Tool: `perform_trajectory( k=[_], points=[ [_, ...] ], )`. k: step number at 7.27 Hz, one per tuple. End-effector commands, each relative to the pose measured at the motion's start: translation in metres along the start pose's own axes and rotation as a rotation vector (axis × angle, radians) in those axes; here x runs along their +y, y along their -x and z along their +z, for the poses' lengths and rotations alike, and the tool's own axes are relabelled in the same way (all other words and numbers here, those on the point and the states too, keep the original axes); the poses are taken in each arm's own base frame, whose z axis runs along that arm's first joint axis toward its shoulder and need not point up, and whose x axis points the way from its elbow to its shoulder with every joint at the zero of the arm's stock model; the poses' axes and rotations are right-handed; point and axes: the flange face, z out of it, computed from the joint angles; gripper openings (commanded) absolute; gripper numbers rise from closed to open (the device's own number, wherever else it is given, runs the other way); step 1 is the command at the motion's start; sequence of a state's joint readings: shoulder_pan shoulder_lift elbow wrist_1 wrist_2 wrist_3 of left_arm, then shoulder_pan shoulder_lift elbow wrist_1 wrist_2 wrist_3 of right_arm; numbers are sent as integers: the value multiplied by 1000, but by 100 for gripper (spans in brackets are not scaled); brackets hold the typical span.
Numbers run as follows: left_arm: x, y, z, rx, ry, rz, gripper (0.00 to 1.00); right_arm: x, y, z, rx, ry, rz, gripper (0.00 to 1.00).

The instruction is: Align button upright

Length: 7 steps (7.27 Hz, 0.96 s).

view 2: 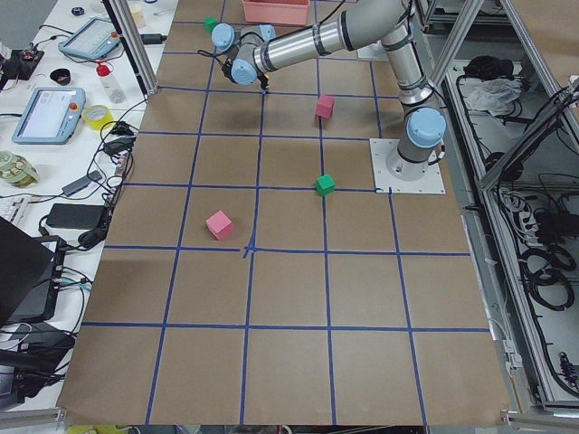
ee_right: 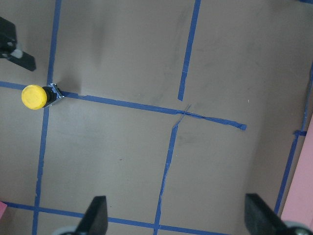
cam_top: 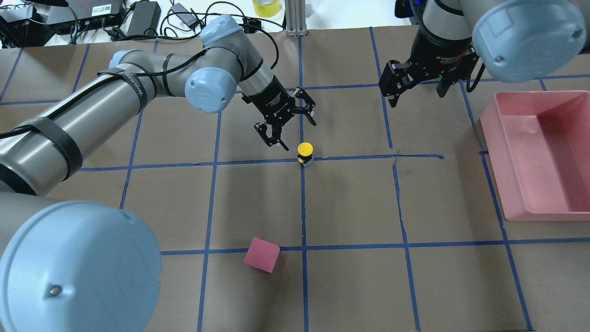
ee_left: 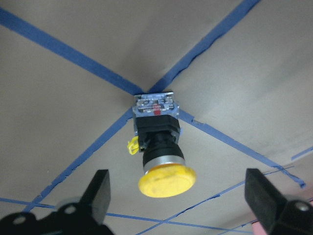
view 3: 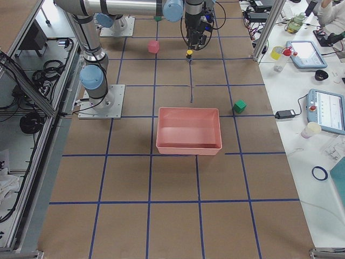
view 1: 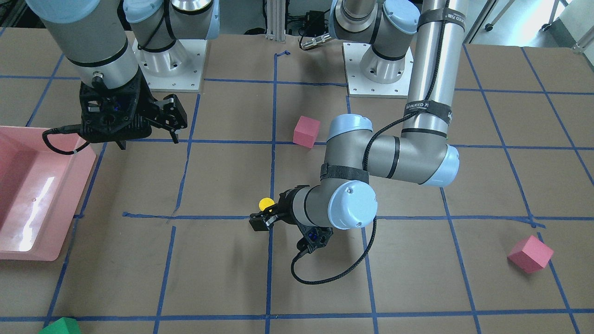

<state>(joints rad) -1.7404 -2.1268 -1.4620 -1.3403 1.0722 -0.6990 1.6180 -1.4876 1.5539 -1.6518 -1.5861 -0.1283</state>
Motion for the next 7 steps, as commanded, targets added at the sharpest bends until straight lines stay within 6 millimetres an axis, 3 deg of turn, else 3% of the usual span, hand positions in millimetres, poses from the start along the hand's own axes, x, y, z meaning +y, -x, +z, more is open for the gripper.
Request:
perform_trajectory(
  k=[1, 5, 7],
  points=[
    [19, 19, -77, -21, -143, 227, 100, 0, 0, 0, 0, 1, -3, 100],
    [90, 94, -192, -341, -236, 598, 100, 1, 0, 4, 2, 9, -3, 100],
    [142, 109, -237, -377, -347, 636, 100, 1, -1, 5, 2, 10, -1, 100]
  ],
)
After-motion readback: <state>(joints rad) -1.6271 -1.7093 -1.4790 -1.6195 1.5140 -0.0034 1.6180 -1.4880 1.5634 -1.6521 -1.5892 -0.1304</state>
